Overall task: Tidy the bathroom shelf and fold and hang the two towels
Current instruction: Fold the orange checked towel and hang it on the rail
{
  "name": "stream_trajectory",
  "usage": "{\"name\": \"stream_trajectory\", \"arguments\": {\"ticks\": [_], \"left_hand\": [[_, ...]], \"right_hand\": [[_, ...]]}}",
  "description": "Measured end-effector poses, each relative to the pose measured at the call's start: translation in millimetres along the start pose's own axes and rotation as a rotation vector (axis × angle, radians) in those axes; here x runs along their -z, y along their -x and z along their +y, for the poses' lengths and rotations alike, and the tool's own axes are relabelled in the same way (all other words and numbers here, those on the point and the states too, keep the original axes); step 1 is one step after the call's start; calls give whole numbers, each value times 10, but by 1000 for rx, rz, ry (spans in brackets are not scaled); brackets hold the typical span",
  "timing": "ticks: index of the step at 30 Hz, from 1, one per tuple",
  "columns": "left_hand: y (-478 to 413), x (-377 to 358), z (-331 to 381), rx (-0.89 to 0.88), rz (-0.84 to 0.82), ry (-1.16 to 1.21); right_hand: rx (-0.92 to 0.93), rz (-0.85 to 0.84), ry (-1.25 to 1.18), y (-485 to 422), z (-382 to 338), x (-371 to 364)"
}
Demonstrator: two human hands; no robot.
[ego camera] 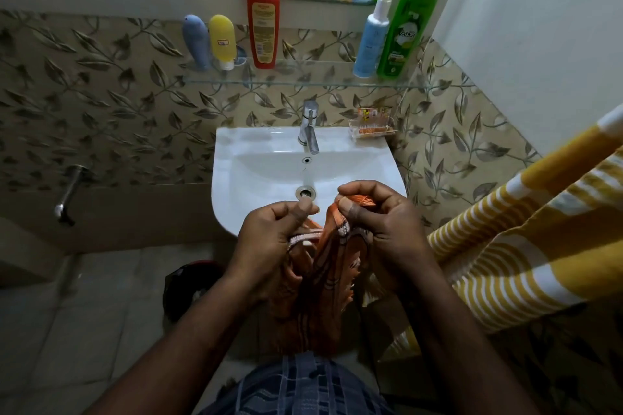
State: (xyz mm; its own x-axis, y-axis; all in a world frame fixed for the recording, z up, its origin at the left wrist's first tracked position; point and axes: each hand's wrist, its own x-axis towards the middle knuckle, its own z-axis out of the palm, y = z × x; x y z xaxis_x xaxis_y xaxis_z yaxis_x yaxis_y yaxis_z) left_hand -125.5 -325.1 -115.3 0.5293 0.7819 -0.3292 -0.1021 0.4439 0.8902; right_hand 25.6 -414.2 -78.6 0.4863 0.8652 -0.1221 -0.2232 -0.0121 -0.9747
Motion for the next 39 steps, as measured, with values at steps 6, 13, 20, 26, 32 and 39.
{"name": "stream_trajectory", "arguments": {"ticks": [6,13,20,26,32,39], "left_hand": [[-181,122,91,-204,148,-781],[-315,226,171,-159,73,-795],[-206,60,250,-61,3,-69],[-79,-1,268,-197,-57,-61],[15,-93,256,-304,-143,-86],[2,-54,263,-349,-105,-306]], "right_hand": [[58,21,103,61,86,0],[100,46,156,86,107,53],[172,-79,126,151,71,-27],[220,108,130,35,109,-18],[141,-44,163,-13,93,-20],[236,80,176,-29,80,-16]]}}
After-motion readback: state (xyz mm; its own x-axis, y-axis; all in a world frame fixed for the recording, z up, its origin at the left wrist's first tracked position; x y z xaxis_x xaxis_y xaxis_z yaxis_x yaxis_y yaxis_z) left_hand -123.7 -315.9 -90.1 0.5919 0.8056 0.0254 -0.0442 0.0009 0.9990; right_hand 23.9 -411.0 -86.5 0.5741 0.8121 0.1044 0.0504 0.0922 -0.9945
